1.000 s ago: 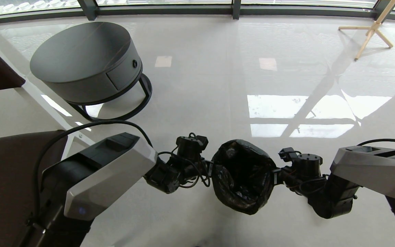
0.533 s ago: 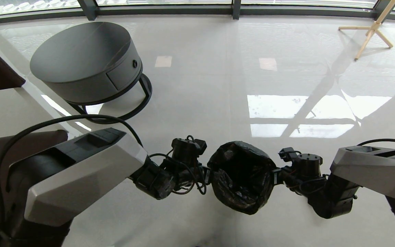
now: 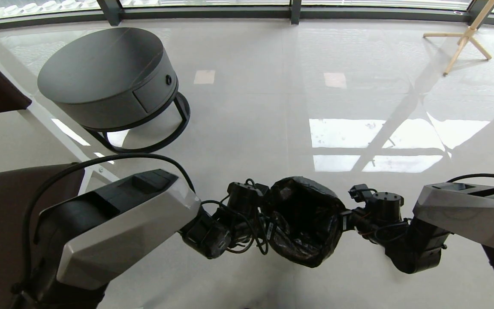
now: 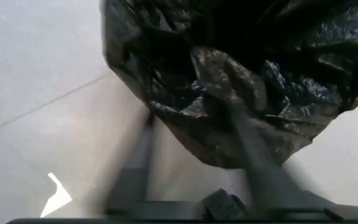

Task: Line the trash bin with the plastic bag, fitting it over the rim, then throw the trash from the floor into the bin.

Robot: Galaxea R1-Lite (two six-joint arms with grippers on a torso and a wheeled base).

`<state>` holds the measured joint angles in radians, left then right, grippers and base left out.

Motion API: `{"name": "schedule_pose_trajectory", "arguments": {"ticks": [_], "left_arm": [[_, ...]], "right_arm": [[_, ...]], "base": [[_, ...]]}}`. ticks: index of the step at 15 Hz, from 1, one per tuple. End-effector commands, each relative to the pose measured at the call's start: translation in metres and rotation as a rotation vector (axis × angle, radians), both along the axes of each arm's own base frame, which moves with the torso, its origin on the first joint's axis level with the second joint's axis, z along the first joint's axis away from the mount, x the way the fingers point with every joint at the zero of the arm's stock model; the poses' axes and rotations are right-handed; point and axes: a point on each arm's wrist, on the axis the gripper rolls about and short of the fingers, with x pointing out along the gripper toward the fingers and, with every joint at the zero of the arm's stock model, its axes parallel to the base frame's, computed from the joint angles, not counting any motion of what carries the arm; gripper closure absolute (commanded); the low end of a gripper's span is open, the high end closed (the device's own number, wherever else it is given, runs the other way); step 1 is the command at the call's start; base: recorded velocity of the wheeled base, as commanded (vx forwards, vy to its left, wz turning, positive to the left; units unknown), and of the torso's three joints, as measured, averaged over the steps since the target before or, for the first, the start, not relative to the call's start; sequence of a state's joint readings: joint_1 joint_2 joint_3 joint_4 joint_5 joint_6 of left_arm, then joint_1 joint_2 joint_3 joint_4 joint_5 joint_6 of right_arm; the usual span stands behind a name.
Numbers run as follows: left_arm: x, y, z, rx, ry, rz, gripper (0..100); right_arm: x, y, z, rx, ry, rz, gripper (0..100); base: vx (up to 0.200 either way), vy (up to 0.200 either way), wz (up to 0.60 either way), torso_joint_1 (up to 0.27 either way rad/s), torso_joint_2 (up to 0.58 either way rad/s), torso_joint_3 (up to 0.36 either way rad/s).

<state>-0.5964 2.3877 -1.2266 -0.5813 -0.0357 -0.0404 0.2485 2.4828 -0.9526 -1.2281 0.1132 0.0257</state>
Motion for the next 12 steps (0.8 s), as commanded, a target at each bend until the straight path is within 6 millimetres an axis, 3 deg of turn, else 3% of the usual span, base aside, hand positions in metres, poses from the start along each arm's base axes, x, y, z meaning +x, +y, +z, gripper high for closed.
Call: {"name": "schedule_pose_trajectory", "arguments": {"ticks": [1,5,12], "left_arm": [[0.004,0.002,-0.011,0.01,0.016,0.01,100],[0.01,0.013,0.002,-0.009,-0.003,0.043,100],[0.013,0.009,-0.019,0.015,0.027,0.041,100]], "right_arm": [[0.0,-0.001,0.0,0.0,0.0,-0.001,100],[0.0,-0.001,0.0,0.0,0.0,-0.001,100],[0.0,-0.001,-0.002,0.0,-0.001,-0.003,100]], "base": [[0.0,0.0,0.0,0.0,0.0,0.0],[0.0,0.0,0.0,0.0,0.0,0.0],[0.0,0.0,0.0,0.0,0.0,0.0]]}}
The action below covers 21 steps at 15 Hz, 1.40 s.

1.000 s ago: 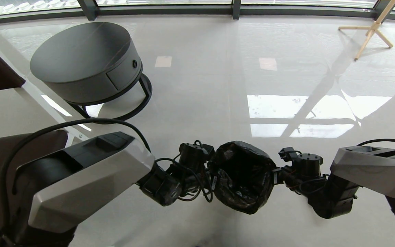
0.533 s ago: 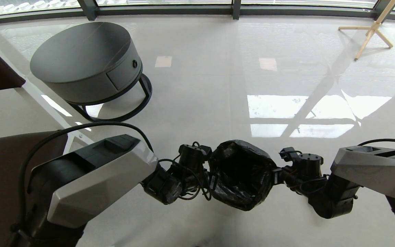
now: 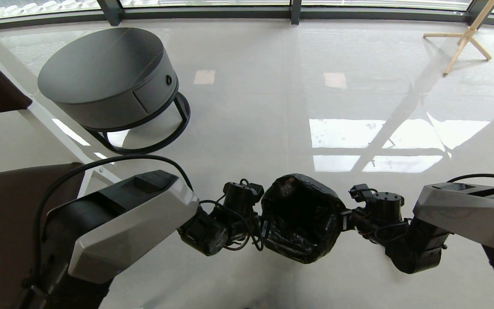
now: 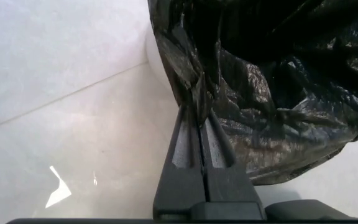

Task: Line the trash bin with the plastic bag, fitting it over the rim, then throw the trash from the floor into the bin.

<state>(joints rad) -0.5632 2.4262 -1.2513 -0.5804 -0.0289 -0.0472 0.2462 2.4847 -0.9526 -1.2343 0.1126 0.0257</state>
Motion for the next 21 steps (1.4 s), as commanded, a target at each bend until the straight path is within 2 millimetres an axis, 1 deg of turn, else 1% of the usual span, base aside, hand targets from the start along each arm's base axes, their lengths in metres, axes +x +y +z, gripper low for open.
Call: {"name": "schedule_pose_trajectory", "arguments": {"ticks": [1,2,3,5,6,7,10,11,12,13,14,15,16,21], "left_arm": [[0.0,-0.001,-0.004,0.003,0.008,0.0,100],[0.0,-0.001,0.0,-0.004,0.002,0.001,100],[-0.005,-0.005,0.018,-0.049,-0.01,0.01,100],[-0.007,-0.006,0.019,-0.036,-0.01,0.02,100],[-0.008,-0.006,0.018,-0.031,-0.006,0.019,0],[-0.01,-0.005,0.018,-0.029,-0.002,0.02,0],[-0.025,0.004,0.045,-0.023,-0.002,0.013,0],[-0.03,0.005,0.05,-0.022,-0.001,0.009,0],[-0.036,0.008,0.06,-0.028,-0.01,0.005,0],[-0.038,0.008,0.065,-0.035,-0.02,0.002,0],[-0.039,0.007,0.066,-0.036,-0.021,0.001,0],[-0.038,0.007,0.066,-0.036,-0.021,0.001,0],[-0.038,0.007,0.066,-0.036,-0.021,0.001,0],[-0.037,0.007,0.064,-0.036,-0.022,0.002,0]], "right_arm": [[0.0,0.0,-0.001,-0.001,0.003,0.0,100],[0.0,0.0,-0.001,-0.002,0.002,0.001,100],[0.0,0.0,-0.001,-0.002,0.002,0.001,100],[0.0,0.0,-0.001,-0.002,0.001,0.001,100],[0.0,0.0,-0.001,-0.002,0.002,0.001,100],[-0.001,0.0,-0.001,-0.001,-0.001,0.001,100],[-0.003,0.0,-0.001,0.0,-0.007,0.001,100],[-0.004,-0.001,0.0,0.0,-0.01,0.001,100],[-0.008,-0.002,0.004,0.0,-0.013,0.001,100],[-0.012,-0.002,0.008,-0.001,-0.014,0.003,100],[-0.018,-0.003,0.014,-0.003,-0.013,0.005,0],[-0.026,-0.005,0.017,-0.008,0.0,0.007,0],[-0.029,-0.006,0.019,-0.016,-0.001,0.01,0],[-0.028,-0.005,0.024,-0.012,-0.042,0.01,0]], "base": [[0.0,0.0,0.0,0.0,0.0,0.0],[0.0,0.0,0.0,0.0,0.0,0.0],[0.0,0.0,0.0,0.0,0.0,0.0],[0.0,0.0,0.0,0.0,0.0,0.0],[0.0,0.0,0.0,0.0,0.0,0.0],[0.0,0.0,0.0,0.0,0.0,0.0],[0.0,0.0,0.0,0.0,0.0,0.0],[0.0,0.0,0.0,0.0,0.0,0.0],[0.0,0.0,0.0,0.0,0.0,0.0],[0.0,0.0,0.0,0.0,0.0,0.0],[0.0,0.0,0.0,0.0,0.0,0.0],[0.0,0.0,0.0,0.0,0.0,0.0],[0.0,0.0,0.0,0.0,0.0,0.0],[0.0,0.0,0.0,0.0,0.0,0.0]]}}
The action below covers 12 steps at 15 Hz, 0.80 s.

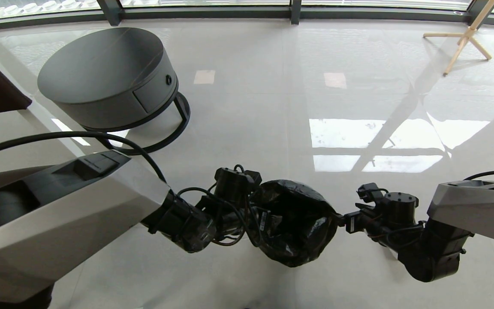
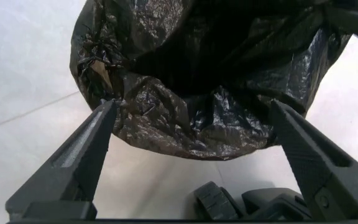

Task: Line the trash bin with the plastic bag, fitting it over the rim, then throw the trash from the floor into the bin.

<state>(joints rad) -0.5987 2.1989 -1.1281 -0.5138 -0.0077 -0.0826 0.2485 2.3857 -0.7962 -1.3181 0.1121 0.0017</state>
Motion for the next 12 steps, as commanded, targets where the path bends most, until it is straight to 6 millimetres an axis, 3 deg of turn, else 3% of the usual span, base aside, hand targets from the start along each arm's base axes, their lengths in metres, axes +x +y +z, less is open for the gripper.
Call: {"name": "schedule_pose_trajectory", "arguments": {"ticks": [1,12], "left_arm": [[0.0,0.0,0.0,0.0,0.0,0.001,0],[0.004,-0.003,-0.009,0.006,0.009,-0.002,0]], "right_arm": [[0.0,0.001,0.003,-0.001,-0.008,0.004,0],[-0.011,0.012,-0.005,0.01,0.032,0.084,0]], "base": [[0.0,0.0,0.0,0.0,0.0,0.0],[0.0,0.0,0.0,0.0,0.0,0.0]]}}
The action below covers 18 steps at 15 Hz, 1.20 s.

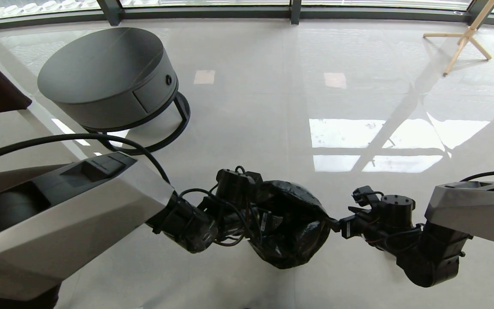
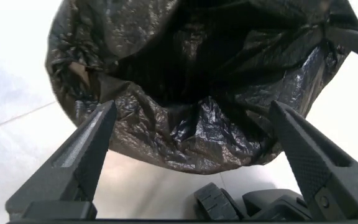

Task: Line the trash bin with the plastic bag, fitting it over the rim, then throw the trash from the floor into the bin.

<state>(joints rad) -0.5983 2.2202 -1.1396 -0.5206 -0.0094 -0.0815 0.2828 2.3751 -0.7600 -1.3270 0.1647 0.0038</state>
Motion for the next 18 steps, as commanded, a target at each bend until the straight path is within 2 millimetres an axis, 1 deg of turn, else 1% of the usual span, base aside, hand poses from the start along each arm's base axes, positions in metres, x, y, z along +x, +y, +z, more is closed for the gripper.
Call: {"name": "schedule_pose_trajectory", "arguments": {"ticks": [1,3,5,7,10,11,12,15,16,18], "left_arm": [[0.001,-0.001,-0.004,0.004,0.006,0.0,0],[0.001,-0.001,-0.006,0.007,0.01,0.0,0],[0.002,-0.001,-0.008,0.009,0.012,0.001,0],[0.003,-0.002,-0.008,0.005,0.004,0.001,0],[0.003,-0.003,-0.009,0.003,0.0,-0.001,0],[0.003,-0.003,-0.012,0.007,0.006,-0.001,0],[0.004,-0.002,-0.012,0.007,0.006,0.001,0],[0.003,-0.003,-0.013,0.009,0.009,-0.001,0],[0.003,-0.003,-0.013,0.009,0.009,-0.001,0],[0.003,-0.002,-0.013,0.009,0.009,0.001,0]], "right_arm": [[0.001,-0.004,-0.005,-0.004,0.012,-0.009,0],[0.003,-0.008,-0.005,-0.001,0.01,-0.02,0],[0.006,-0.008,-0.006,0.002,0.004,-0.018,0],[0.013,-0.018,-0.008,0.002,-0.002,-0.047,0],[0.022,-0.03,-0.001,0.013,-0.032,-0.079,0],[0.026,-0.037,0.001,0.025,-0.045,-0.071,0],[0.027,-0.041,0.004,0.043,-0.045,-0.061,0],[0.024,-0.039,0.01,0.15,-0.007,0.011,0],[0.027,-0.039,0.012,0.153,-0.017,0.013,0],[0.035,-0.032,0.027,0.154,-0.083,0.031,0]], "base": [[0.0,0.0,0.0,0.0,0.0,0.0],[0.0,0.0,0.0,0.0,0.0,0.0],[0.0,0.0,0.0,0.0,0.0,0.0],[0.0,0.0,0.0,0.0,0.0,0.0],[0.0,0.0,0.0,0.0,0.0,0.0],[0.0,0.0,0.0,0.0,0.0,0.0],[0.0,0.0,0.0,0.0,0.0,0.0],[0.0,0.0,0.0,0.0,0.0,0.0],[0.0,0.0,0.0,0.0,0.0,0.0],[0.0,0.0,0.0,0.0,0.0,0.0]]}}
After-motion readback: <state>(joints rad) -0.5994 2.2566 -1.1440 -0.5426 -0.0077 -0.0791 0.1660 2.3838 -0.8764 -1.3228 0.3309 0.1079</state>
